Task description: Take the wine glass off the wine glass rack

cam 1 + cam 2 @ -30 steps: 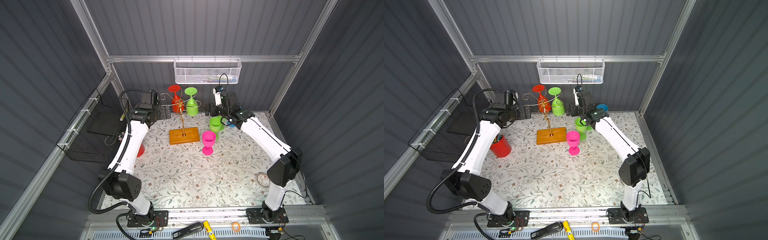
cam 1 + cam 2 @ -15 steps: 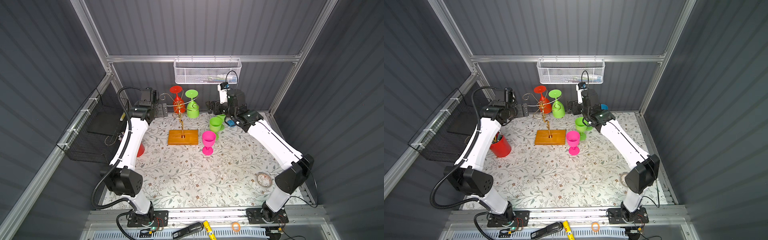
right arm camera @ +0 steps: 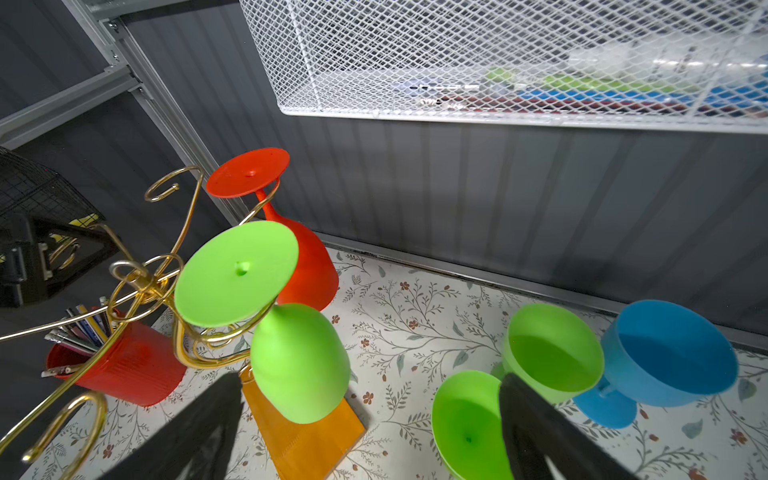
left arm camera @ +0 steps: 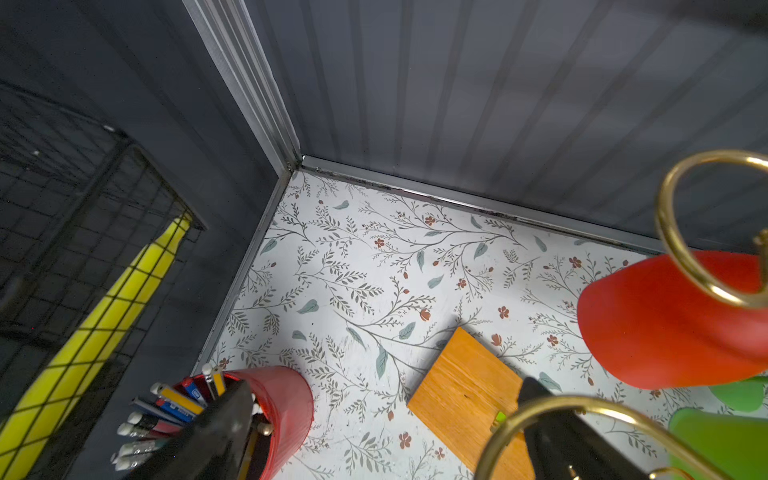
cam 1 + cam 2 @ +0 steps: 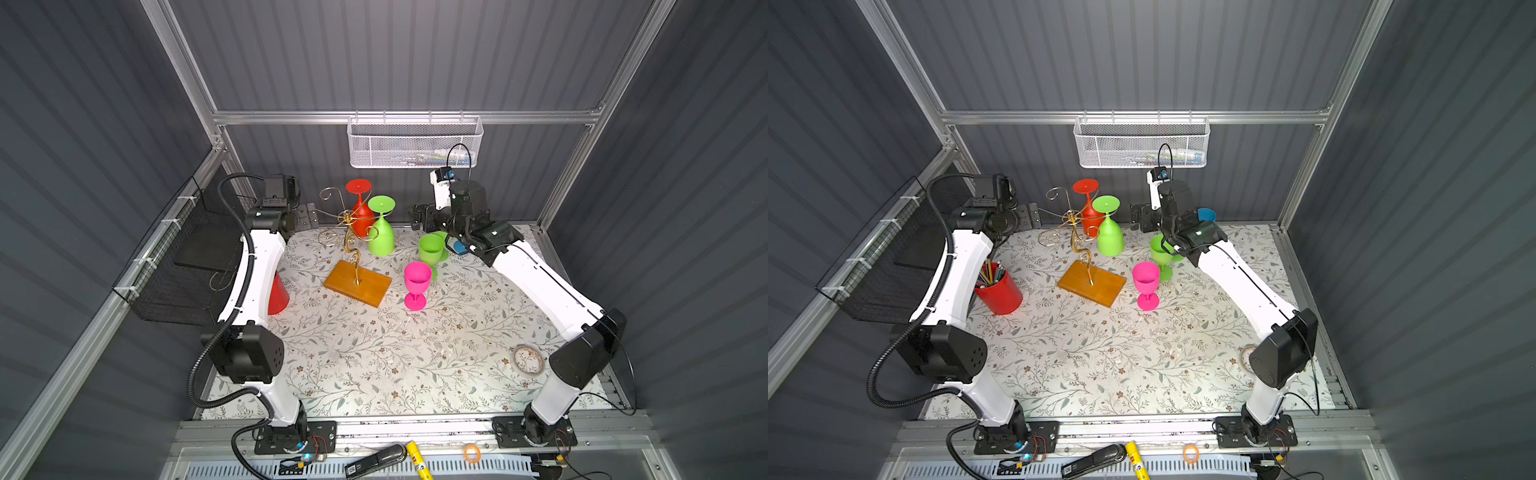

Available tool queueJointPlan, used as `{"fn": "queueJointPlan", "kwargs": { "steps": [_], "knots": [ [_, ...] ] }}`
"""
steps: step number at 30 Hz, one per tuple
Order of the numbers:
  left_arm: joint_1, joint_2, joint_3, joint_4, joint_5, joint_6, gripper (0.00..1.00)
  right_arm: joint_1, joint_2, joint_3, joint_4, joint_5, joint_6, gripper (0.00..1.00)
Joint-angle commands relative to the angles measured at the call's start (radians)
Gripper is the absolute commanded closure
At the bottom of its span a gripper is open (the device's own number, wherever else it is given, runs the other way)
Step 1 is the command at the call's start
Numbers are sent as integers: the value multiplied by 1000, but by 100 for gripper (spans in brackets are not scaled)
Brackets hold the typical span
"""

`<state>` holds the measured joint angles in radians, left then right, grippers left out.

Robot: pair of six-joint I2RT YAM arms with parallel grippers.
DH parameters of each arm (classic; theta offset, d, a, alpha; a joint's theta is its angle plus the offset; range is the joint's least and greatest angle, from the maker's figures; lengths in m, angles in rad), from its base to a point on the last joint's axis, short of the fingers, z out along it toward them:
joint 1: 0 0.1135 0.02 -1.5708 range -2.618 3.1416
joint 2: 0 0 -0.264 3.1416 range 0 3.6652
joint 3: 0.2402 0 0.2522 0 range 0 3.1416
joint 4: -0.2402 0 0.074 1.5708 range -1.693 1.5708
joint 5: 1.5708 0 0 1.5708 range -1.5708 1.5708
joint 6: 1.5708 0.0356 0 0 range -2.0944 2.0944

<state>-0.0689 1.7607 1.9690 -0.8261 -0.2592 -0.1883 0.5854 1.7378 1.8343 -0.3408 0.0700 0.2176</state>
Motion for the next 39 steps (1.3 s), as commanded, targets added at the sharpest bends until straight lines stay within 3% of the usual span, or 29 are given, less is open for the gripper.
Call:
{"fn": "queueJointPlan", "kwargs": {
  "steps": [1,11,21,32,39],
  "knots": [
    [12,38,88,7,-17,8,1,15,-33,-18,15,-19,18,4],
    [43,180,301,-45,-9,27,1,38,-98,-78,31,-22,26,4],
    [63,158,254,-21,-8,21,1,61,-39,-45,35,-54,68,5],
    [63,72,143,6,2,9,1,71,3,-25,138,-278,408,11],
    [63,9,90,0,16,10,0,80,12,-23,178,-312,495,13]
  ]
}}
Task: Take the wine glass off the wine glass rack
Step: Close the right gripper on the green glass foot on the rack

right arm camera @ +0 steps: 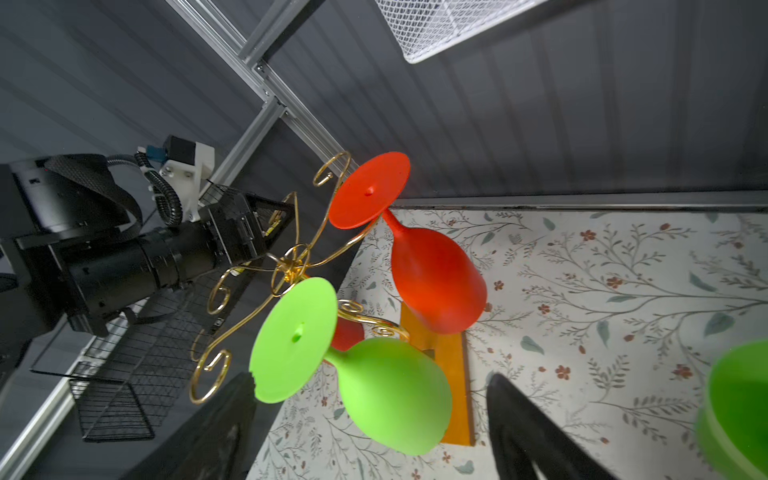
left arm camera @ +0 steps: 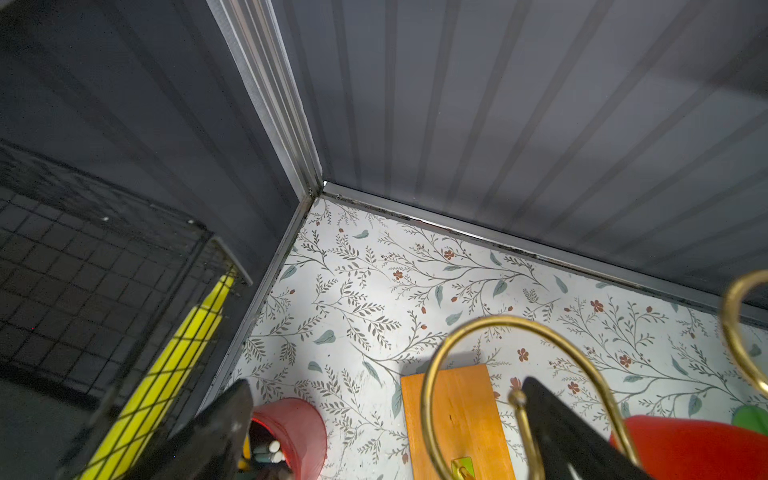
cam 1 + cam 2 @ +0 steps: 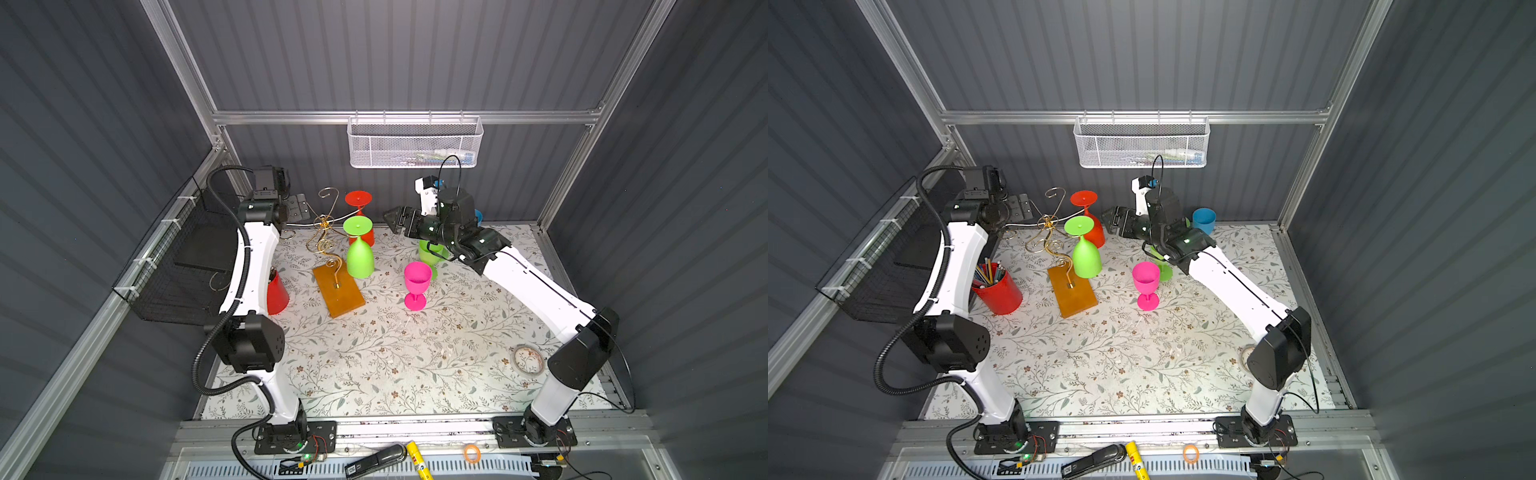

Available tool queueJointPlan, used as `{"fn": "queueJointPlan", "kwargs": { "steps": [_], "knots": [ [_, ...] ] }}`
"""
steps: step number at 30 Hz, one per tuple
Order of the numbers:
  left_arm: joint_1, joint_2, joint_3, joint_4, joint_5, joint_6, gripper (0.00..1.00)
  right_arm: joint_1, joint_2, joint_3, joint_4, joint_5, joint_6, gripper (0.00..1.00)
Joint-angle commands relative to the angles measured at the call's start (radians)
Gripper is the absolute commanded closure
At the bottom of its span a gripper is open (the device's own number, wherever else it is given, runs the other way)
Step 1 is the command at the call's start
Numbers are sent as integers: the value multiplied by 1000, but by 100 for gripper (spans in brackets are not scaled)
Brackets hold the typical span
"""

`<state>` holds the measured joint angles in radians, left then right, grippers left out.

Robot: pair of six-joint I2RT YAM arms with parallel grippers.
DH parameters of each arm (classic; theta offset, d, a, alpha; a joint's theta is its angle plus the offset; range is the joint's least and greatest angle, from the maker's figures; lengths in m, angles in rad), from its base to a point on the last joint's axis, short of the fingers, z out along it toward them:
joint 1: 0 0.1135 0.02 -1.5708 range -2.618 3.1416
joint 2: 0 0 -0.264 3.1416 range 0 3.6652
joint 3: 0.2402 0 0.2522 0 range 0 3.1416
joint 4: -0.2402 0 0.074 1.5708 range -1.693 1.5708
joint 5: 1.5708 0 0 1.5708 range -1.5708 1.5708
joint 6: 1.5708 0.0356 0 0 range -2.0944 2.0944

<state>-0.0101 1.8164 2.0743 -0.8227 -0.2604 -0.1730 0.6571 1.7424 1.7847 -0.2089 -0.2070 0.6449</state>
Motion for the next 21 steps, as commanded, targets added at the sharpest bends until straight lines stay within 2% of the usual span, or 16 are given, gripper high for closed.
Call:
{"fn": "queueJointPlan", "kwargs": {
  "steps": [1,12,16,21],
  "knots": [
    [4,-56,-21,-8,21,-6,0,12,9,24,50,-38,74,13],
    [4,-122,-74,-16,78,-12,0,24,6,5,69,-54,138,17],
    [4,-141,-72,-14,121,-15,0,27,12,1,75,-64,171,22],
    [4,-207,-139,43,197,-17,0,27,29,-3,88,-88,252,32]
  ]
}}
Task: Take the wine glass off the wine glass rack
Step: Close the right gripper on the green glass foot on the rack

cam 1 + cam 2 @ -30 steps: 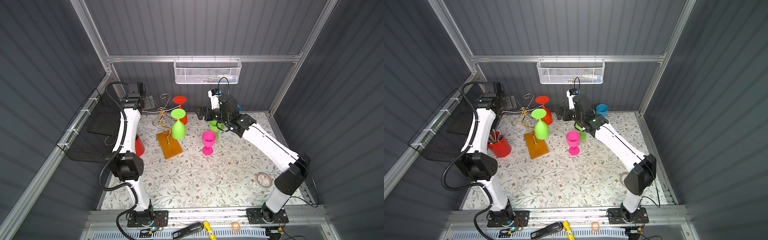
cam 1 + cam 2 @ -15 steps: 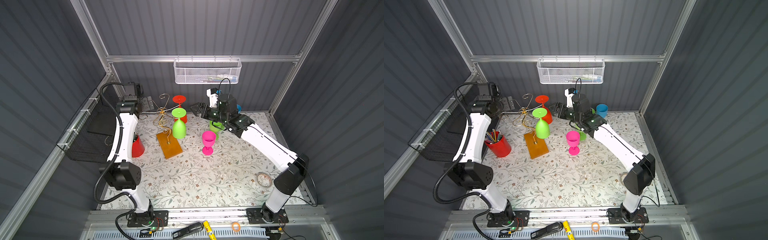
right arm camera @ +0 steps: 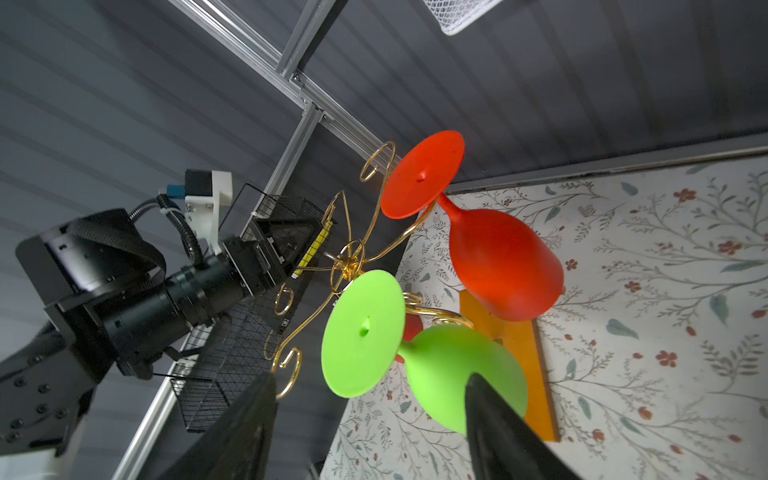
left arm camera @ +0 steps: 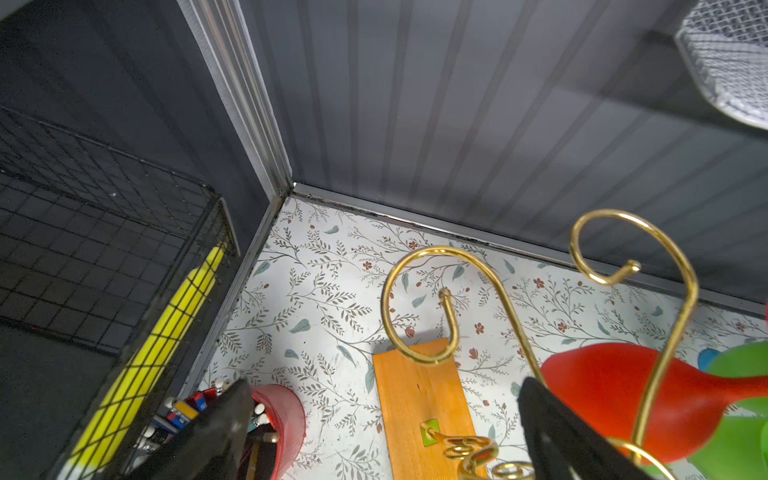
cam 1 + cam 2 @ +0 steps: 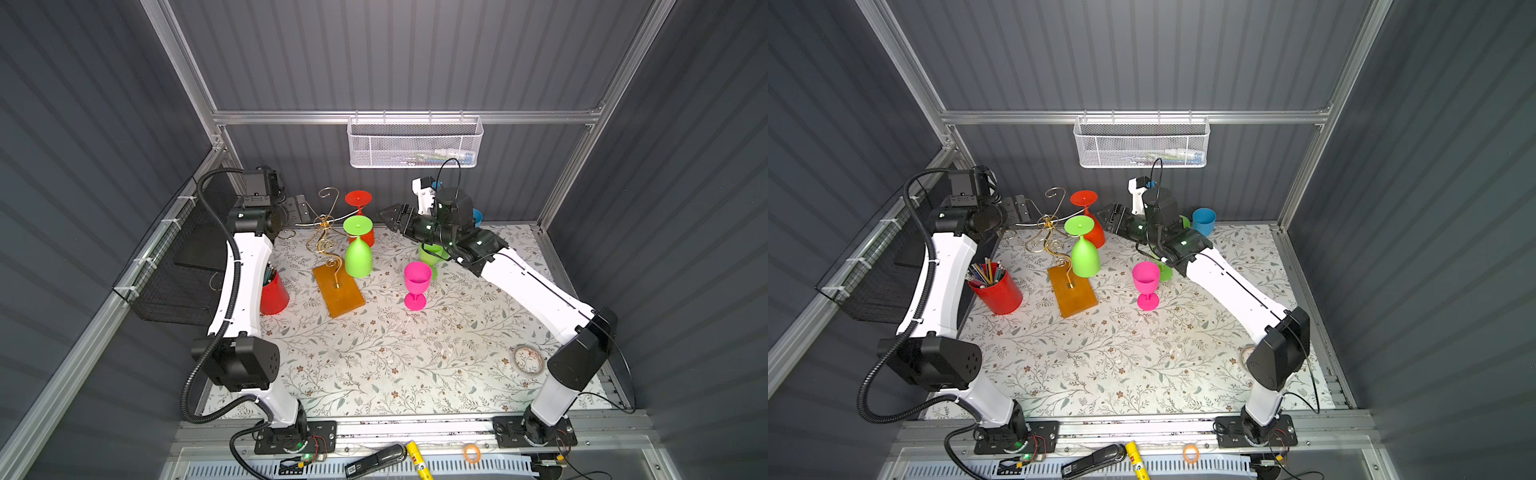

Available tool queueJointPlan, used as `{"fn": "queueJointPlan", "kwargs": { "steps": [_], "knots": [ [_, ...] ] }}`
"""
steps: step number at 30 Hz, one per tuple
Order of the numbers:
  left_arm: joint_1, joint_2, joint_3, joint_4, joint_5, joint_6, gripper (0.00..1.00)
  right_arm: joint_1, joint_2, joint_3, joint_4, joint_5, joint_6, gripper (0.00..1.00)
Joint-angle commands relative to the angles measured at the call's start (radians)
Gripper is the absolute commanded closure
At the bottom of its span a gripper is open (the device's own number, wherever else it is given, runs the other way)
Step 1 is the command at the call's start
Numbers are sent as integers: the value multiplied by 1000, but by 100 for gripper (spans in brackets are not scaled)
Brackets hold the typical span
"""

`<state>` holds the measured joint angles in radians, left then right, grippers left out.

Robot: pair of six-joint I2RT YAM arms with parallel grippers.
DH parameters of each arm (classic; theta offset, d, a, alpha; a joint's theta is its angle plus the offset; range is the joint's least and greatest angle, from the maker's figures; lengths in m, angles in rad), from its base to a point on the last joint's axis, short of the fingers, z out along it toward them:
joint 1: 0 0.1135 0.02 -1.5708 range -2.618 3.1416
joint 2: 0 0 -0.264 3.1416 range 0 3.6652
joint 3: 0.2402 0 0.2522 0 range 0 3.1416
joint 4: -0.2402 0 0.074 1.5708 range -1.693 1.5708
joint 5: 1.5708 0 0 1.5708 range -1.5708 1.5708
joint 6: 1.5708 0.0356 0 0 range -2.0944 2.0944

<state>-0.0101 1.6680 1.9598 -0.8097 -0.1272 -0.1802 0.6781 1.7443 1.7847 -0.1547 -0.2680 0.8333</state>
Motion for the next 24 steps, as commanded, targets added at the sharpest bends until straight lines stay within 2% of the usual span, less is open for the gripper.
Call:
{"fn": "queueJointPlan", "kwargs": {
  "steps": [1,8,17,24],
  "knots": [
    [3,-74,-43,40,75,-10,0,7,33,-5,41,-36,84,34],
    [-16,-197,-191,151,167,10,0,8,73,-16,107,-112,218,49],
    [-101,-288,-322,227,173,62,0,15,100,-22,146,-134,296,59],
    [-124,-344,-429,286,198,72,0,28,116,-15,155,-140,322,67]
  ]
}}
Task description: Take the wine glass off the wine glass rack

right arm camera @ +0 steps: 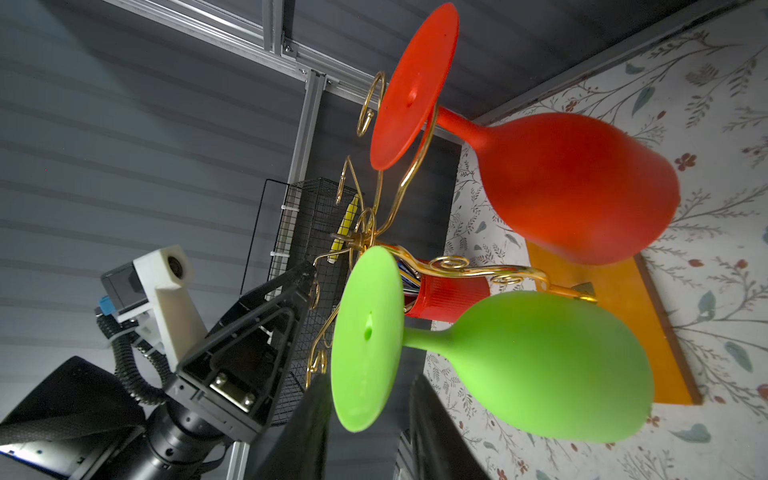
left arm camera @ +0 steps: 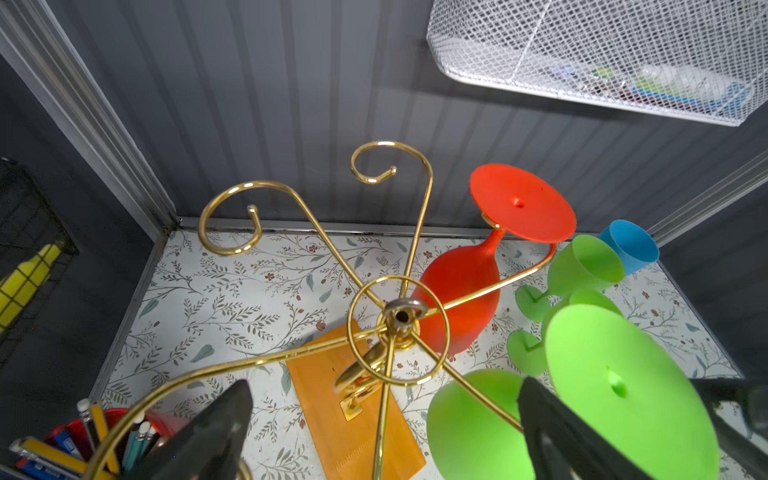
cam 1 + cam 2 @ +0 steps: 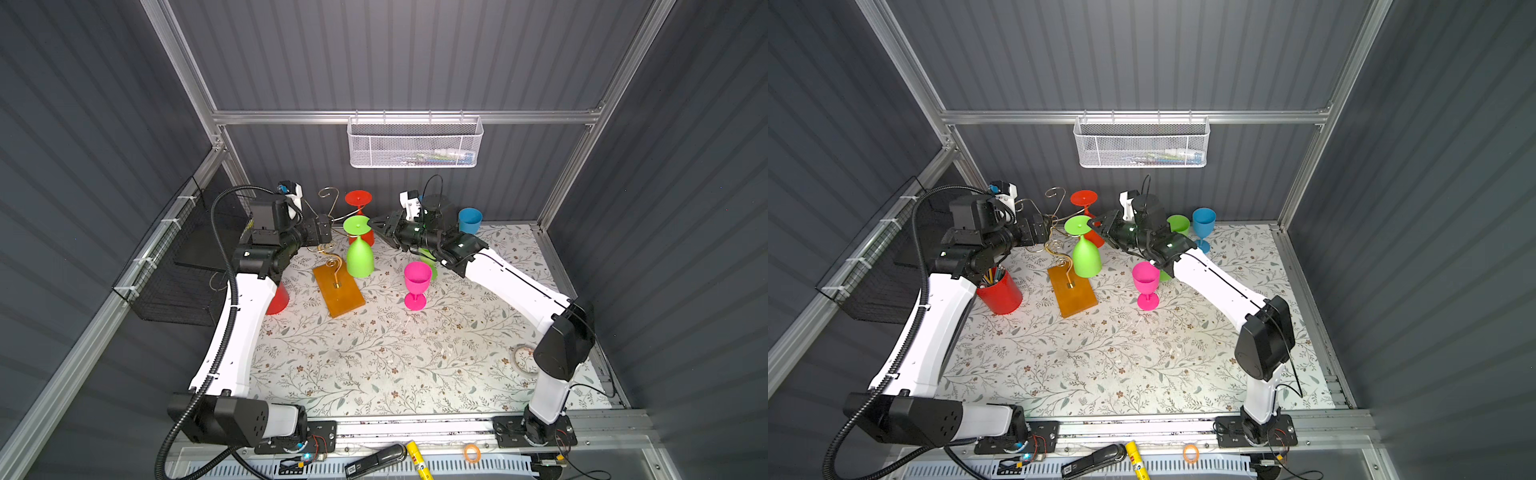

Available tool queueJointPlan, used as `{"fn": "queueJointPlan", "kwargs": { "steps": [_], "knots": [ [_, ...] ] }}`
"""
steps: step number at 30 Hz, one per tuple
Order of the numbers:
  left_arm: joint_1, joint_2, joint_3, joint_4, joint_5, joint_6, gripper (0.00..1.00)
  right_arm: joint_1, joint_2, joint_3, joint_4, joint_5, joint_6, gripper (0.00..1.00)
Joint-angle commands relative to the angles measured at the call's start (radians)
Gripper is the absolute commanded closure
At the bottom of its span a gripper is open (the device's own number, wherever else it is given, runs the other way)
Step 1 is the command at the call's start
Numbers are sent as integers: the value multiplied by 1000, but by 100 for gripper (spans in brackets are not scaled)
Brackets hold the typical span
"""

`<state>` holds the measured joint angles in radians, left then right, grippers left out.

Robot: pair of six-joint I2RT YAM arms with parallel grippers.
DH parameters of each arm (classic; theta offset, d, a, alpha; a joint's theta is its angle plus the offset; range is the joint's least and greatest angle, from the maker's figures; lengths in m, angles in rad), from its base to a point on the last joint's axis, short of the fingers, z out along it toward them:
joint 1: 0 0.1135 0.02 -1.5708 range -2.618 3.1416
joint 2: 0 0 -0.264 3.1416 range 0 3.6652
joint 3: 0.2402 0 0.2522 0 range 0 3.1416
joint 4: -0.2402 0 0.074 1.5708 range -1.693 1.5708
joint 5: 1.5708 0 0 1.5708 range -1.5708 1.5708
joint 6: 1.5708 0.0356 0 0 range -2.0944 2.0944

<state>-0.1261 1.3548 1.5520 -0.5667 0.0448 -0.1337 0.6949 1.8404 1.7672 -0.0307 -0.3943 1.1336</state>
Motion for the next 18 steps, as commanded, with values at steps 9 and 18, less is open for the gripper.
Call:
{"fn": "queueJointPlan", "kwargs": {
  "steps": [9,18],
  "knots": [
    [-27,-62,-84,84,32,39,0,19,42,14,38,-13,40,77],
    [-37,-51,-104,87,16,40,0,20,23,0,43,16,35,88]
  ]
}}
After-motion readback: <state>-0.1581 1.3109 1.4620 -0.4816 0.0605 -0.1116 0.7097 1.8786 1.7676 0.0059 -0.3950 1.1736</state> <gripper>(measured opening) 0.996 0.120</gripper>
